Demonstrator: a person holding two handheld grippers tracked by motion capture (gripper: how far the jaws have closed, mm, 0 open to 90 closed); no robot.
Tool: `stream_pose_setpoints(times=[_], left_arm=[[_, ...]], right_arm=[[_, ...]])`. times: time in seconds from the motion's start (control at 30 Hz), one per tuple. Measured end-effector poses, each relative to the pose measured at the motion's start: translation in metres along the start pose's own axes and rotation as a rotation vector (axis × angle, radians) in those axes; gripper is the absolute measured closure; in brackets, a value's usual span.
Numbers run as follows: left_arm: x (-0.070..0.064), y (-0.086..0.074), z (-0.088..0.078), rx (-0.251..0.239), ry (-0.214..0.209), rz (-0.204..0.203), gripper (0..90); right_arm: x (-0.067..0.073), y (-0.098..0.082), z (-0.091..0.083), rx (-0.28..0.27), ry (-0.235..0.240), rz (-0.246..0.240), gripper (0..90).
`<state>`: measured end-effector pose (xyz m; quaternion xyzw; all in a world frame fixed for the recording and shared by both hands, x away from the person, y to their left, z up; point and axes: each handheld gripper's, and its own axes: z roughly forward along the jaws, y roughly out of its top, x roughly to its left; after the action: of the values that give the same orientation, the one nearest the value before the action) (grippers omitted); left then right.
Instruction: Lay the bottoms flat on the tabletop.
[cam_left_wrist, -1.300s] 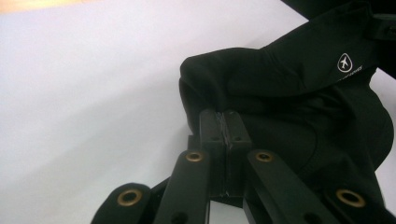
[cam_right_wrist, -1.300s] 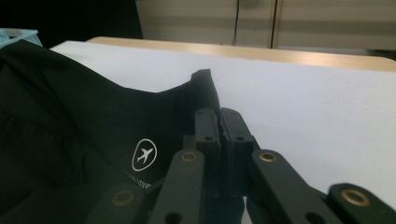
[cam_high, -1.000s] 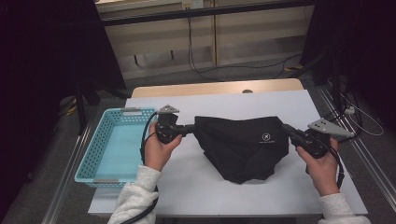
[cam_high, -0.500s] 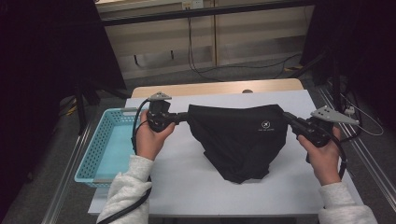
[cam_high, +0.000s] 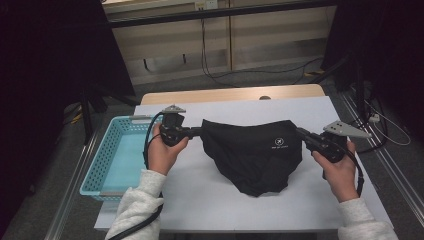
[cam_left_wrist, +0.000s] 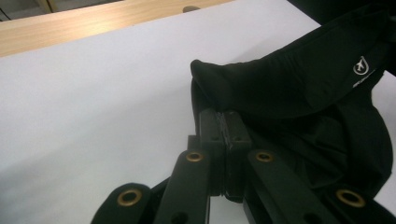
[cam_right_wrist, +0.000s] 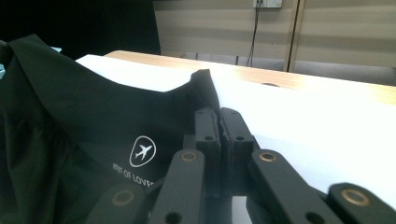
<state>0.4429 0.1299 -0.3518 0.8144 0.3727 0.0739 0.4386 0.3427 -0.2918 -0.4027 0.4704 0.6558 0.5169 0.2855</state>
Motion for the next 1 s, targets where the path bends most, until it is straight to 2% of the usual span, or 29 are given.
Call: stream_pose_setpoints(times=[0.1, 0.2, 0.27, 0.3, 0.37, 0.4, 0.43, 0.47, 0.5, 0.53, 0.57, 0.63, 0.67, 0.7, 0.73, 0.8, 0.93, 1.0], left_arm=[[0.007, 0.009, 0.006, 0.004, 0.007, -0.011, 89.6], [0.02, 0.026, 0.015, 0.009, 0.008, -0.037, 89.6], [0.031, 0.048, 0.022, 0.004, 0.036, -0.04, 89.6], [0.035, 0.058, 0.023, 0.002, 0.041, -0.035, 89.6], [0.045, 0.083, 0.029, -0.054, 0.079, -0.034, 89.4], [0.048, 0.093, 0.034, -0.092, 0.093, -0.029, 88.3], [0.052, 0.099, 0.043, -0.106, 0.102, -0.07, 81.7], [0.052, 0.1, 0.049, -0.098, 0.109, -0.091, 55.4], [0.05, 0.098, 0.054, -0.092, 0.114, -0.076, 42.2], [0.047, 0.093, 0.058, -0.085, 0.108, -0.062, 42.0], [0.043, 0.086, 0.062, -0.071, 0.091, -0.046, 40.4], [0.036, 0.07, 0.07, -0.058, 0.075, -0.018, 36.6], [0.034, 0.06, 0.072, -0.05, 0.067, -0.027, 33.3], [0.032, 0.051, 0.074, -0.042, 0.062, -0.032, 30.0], [0.029, 0.042, 0.075, -0.036, 0.057, -0.033, 29.0], [0.022, 0.025, 0.075, -0.025, 0.059, -0.029, 28.2], [0.01, -0.001, 0.069, -0.013, 0.062, -0.019, 23.3], [0.004, -0.012, 0.064, -0.019, 0.065, -0.008, 21.8]], right_arm=[[-0.006, 0.005, 0.005, 0.006, -0.006, 0.011, 86.8], [-0.015, 0.015, 0.016, 0.016, -0.008, 0.023, 86.8], [-0.025, 0.027, 0.033, 0.042, -0.016, 0.043, 87.1], [-0.032, 0.038, 0.048, 0.045, -0.023, 0.058, 87.2], [-0.043, 0.061, 0.071, 0.032, -0.082, 0.067, 86.7], [-0.049, 0.073, 0.085, 0.007, -0.091, 0.108, 85.3], [-0.053, 0.082, 0.096, -0.029, -0.12, 0.144, 79.8], [-0.053, 0.088, 0.108, -0.001, -0.168, 0.125, 65.4], [-0.051, 0.089, 0.113, 0.03, -0.182, 0.133, 57.9], [-0.048, 0.086, 0.116, 0.044, -0.176, 0.164, 56.9], [-0.043, 0.08, 0.117, 0.06, -0.146, 0.145, 57.3], [-0.029, 0.064, 0.113, 0.114, -0.115, 0.054, 53.9], [-0.022, 0.055, 0.11, 0.133, -0.092, 0.031, 48.9], [-0.016, 0.047, 0.105, 0.149, -0.057, 0.031, 48.2], [-0.009, 0.038, 0.099, 0.156, -0.046, 0.013, 47.7], [0.007, 0.023, 0.087, 0.205, -0.027, -0.061, 44.1], [0.031, 0.004, 0.063, 0.223, 0.016, -0.107, 42.7], [0.043, -0.004, 0.054, 0.236, 0.019, -0.127, 40.1]])
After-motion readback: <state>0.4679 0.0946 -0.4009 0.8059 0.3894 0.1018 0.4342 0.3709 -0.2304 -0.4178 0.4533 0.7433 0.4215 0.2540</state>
